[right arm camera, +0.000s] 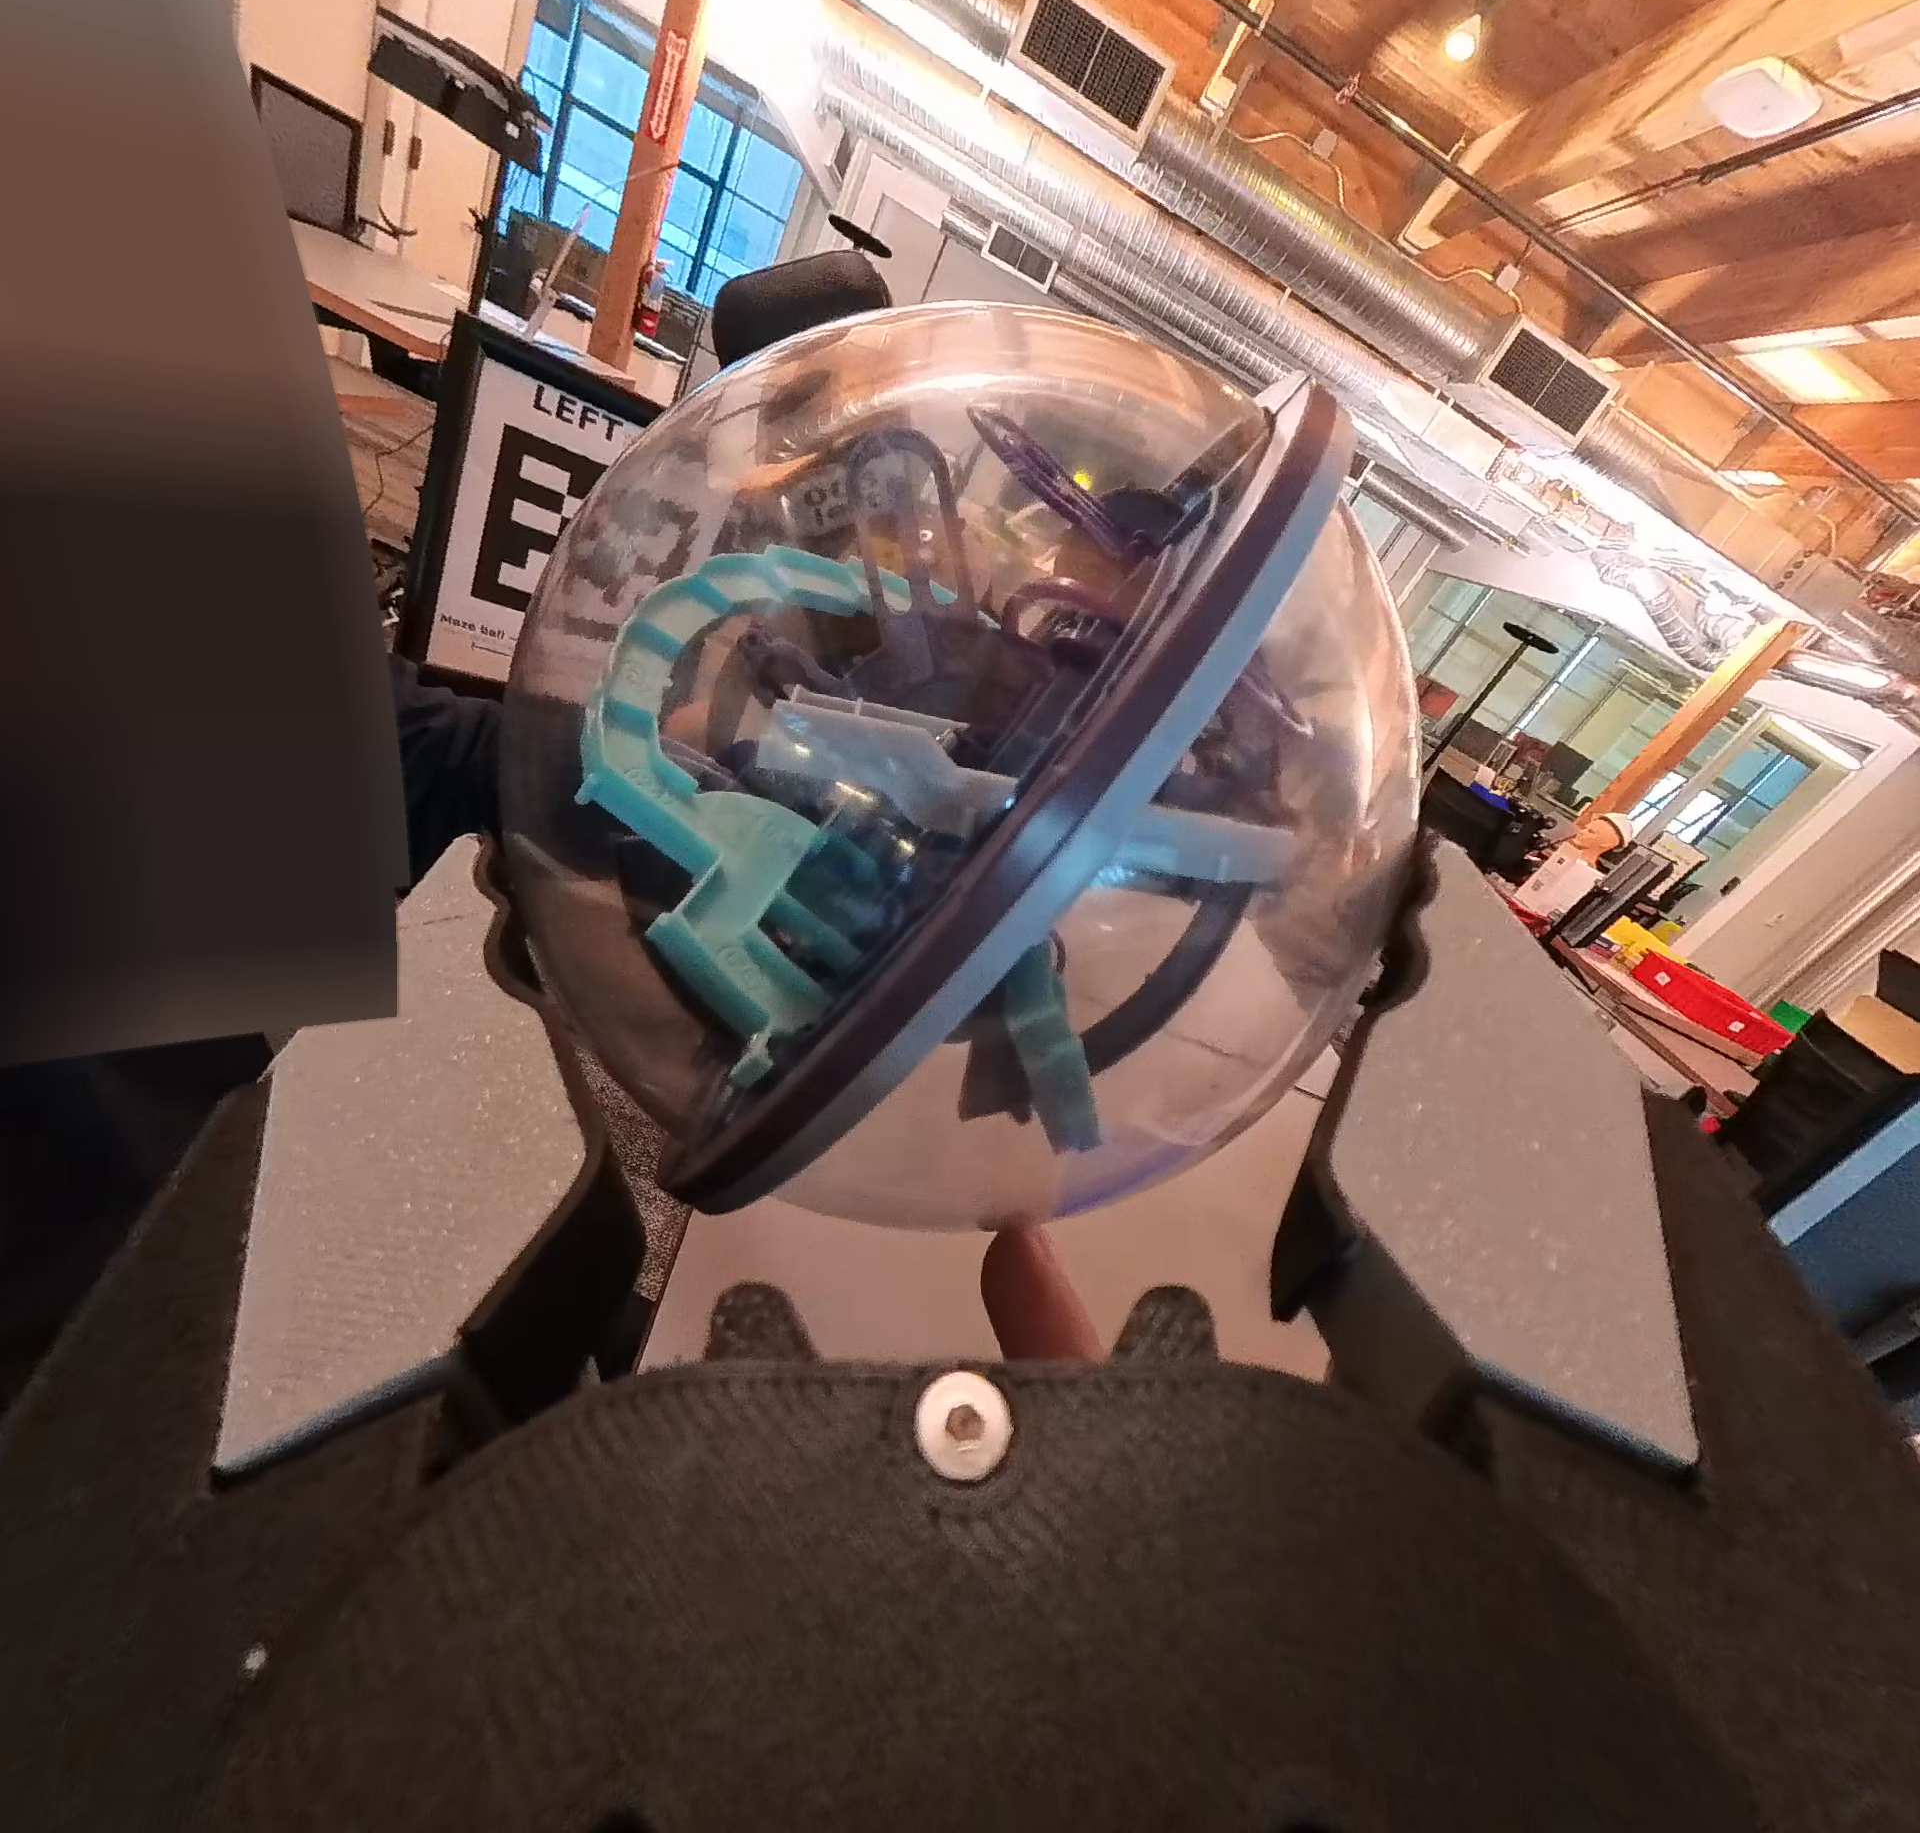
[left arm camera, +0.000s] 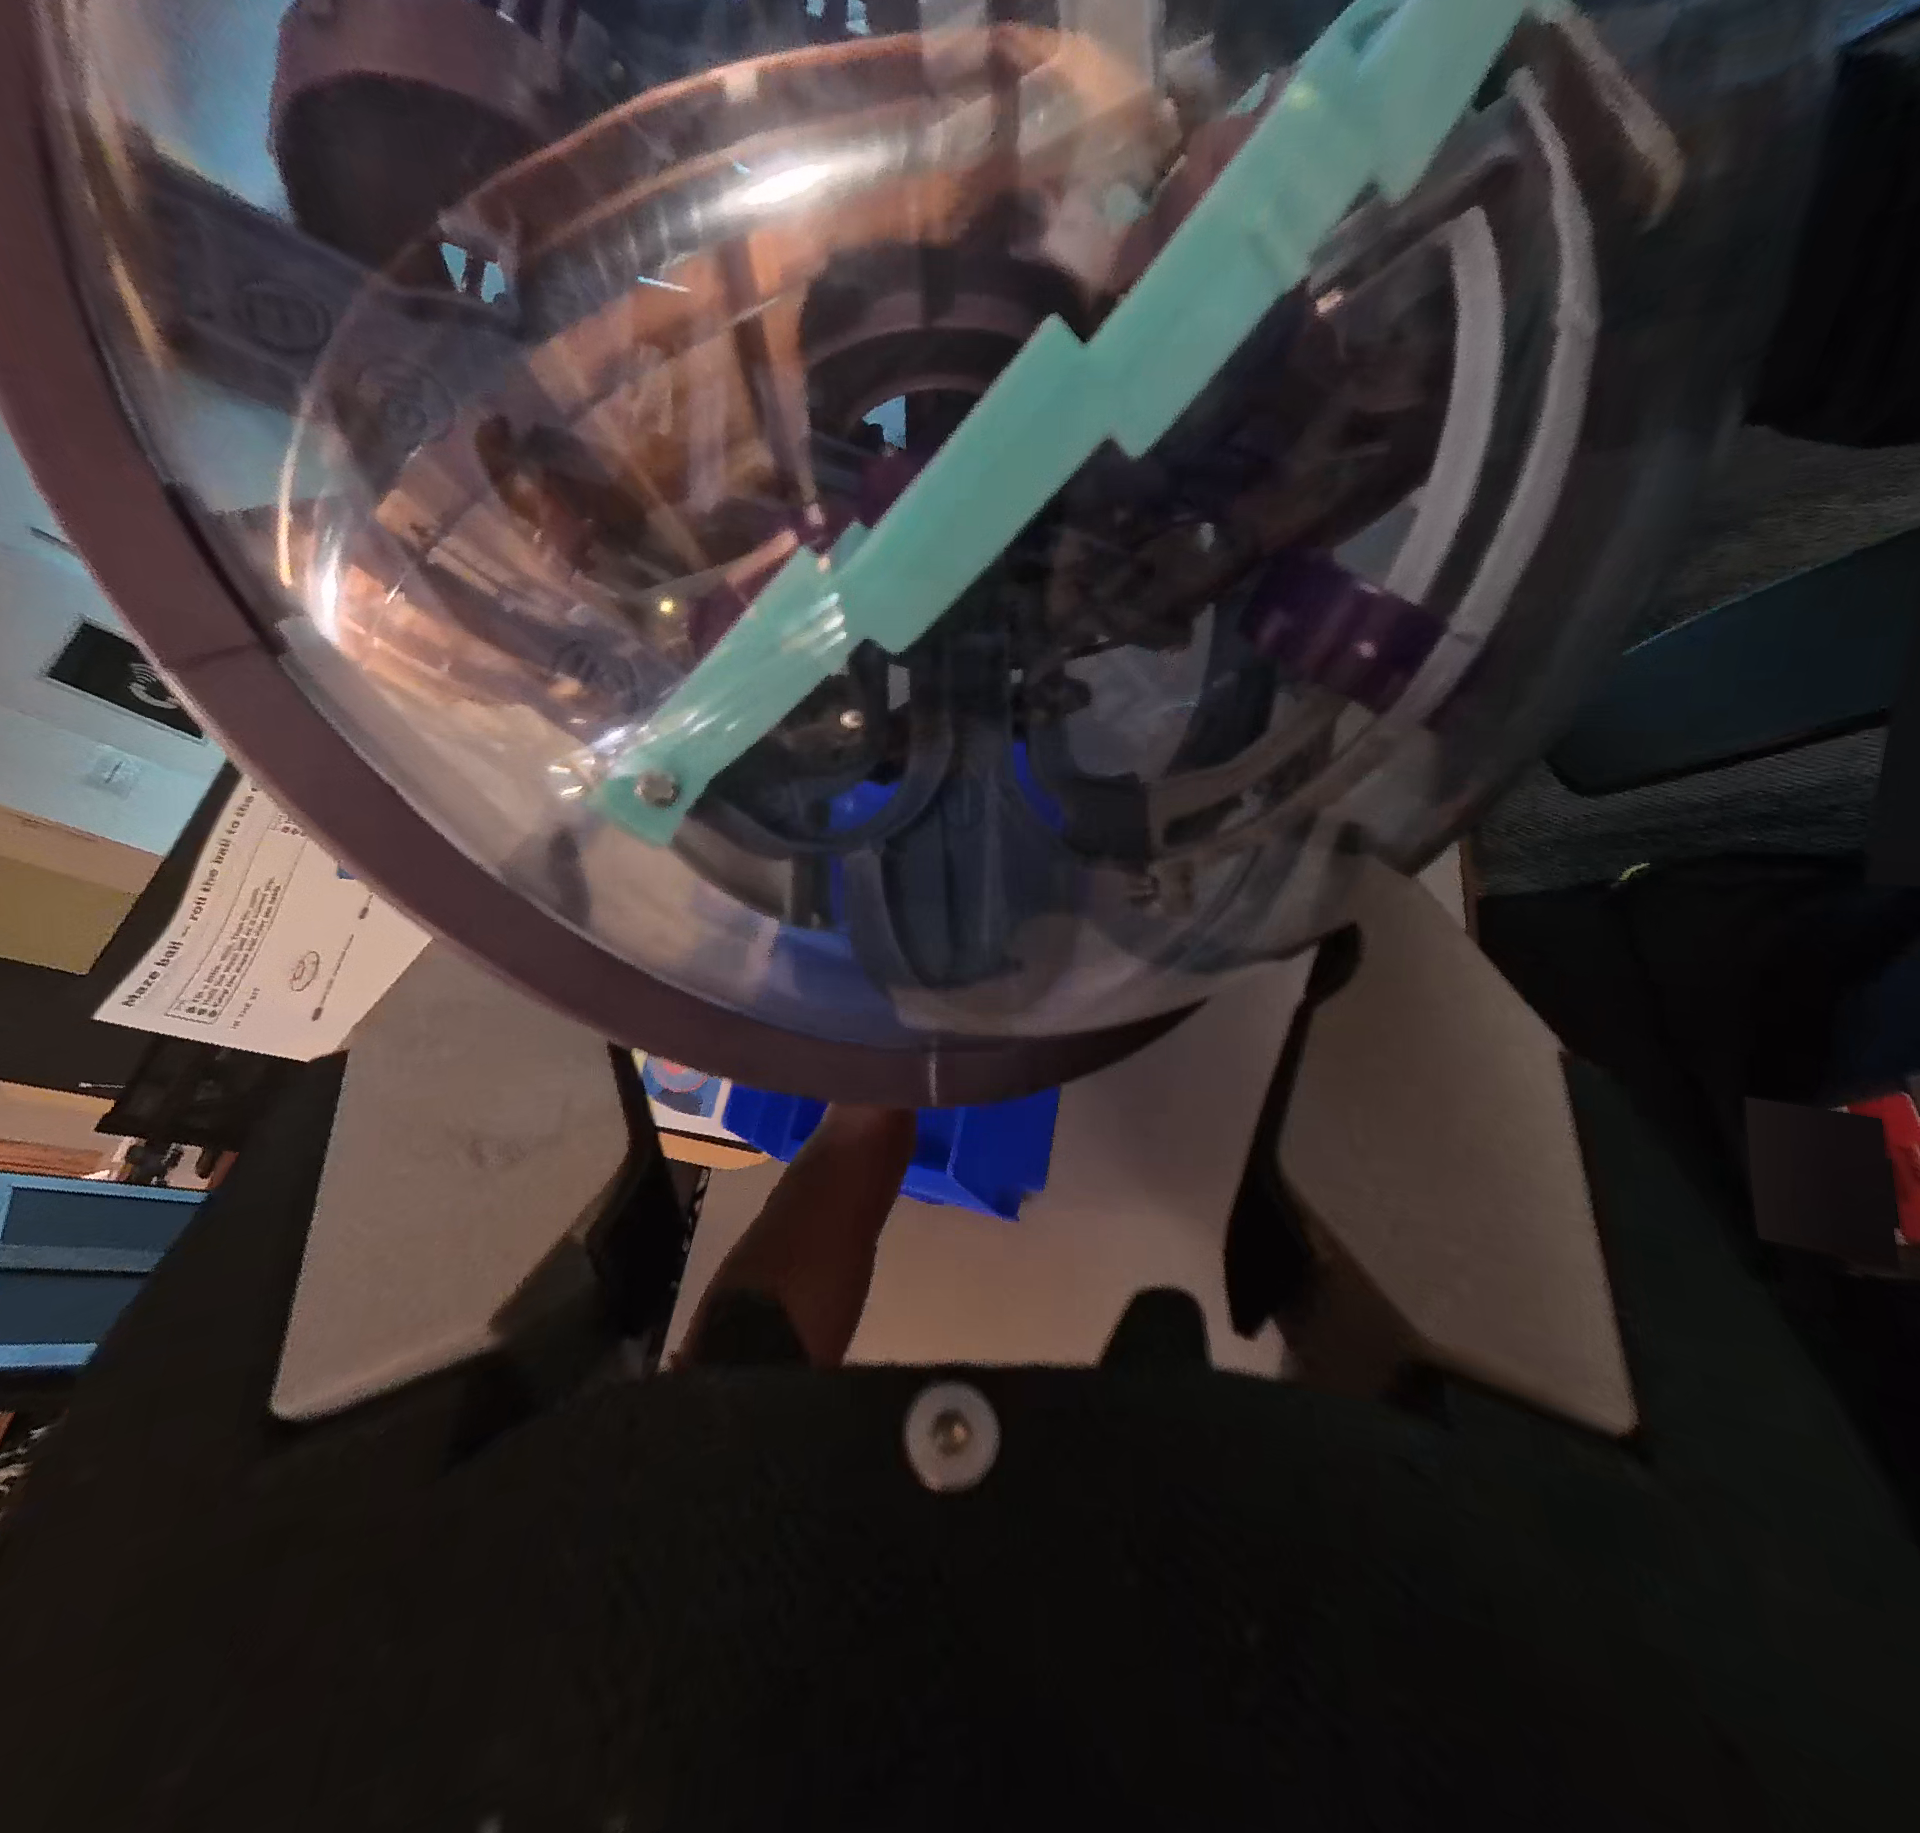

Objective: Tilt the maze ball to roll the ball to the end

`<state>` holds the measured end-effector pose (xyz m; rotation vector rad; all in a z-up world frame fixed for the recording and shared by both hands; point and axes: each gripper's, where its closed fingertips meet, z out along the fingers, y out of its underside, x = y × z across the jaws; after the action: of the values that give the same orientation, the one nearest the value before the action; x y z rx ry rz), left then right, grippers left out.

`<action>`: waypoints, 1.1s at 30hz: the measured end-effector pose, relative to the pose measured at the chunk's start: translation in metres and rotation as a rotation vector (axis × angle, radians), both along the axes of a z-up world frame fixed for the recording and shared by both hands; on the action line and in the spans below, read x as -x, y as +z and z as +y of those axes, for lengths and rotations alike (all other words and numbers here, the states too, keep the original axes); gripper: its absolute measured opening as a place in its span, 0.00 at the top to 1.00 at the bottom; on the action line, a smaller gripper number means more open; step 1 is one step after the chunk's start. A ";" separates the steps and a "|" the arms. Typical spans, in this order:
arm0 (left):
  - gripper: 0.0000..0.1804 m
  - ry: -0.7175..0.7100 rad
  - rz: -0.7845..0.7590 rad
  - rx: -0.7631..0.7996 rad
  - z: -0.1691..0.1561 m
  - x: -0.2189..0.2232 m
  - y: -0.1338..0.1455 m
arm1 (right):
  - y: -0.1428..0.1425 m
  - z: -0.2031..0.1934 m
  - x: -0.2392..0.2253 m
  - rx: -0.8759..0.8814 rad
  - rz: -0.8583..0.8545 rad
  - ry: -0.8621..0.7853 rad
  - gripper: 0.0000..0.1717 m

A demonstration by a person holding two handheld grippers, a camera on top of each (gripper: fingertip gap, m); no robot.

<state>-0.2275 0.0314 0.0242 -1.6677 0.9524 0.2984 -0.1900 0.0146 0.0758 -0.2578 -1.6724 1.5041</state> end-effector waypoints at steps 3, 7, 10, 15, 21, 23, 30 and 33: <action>0.24 0.006 0.016 -0.007 -0.001 0.000 0.002 | 0.001 -0.001 0.000 -0.013 0.003 -0.004 0.09; 0.25 0.012 0.025 -0.018 -0.003 0.000 0.006 | 0.004 -0.003 -0.001 -0.017 0.009 -0.003 0.09; 0.24 0.015 0.032 -0.024 -0.004 0.000 0.008 | 0.006 -0.004 -0.001 -0.021 0.013 -0.002 0.09; 0.24 0.018 0.045 -0.045 -0.006 0.001 0.013 | 0.010 -0.007 -0.001 -0.035 0.025 0.000 0.09; 0.24 0.027 0.064 -0.070 -0.007 0.002 0.018 | 0.013 -0.009 -0.001 -0.065 0.037 -0.001 0.09; 0.24 0.036 0.081 -0.080 -0.007 0.003 0.019 | 0.013 -0.010 -0.001 -0.087 0.042 -0.004 0.09; 0.24 0.067 0.127 -0.105 -0.008 0.004 0.020 | 0.010 -0.009 -0.001 -0.140 0.059 0.004 0.09; 0.24 0.074 0.140 -0.112 -0.009 0.004 0.022 | 0.010 -0.010 -0.001 -0.150 0.066 0.006 0.09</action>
<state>-0.2319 0.0228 0.0457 -1.5977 0.9605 0.5145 -0.1888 0.0048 0.0860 -0.1211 -1.7242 1.3685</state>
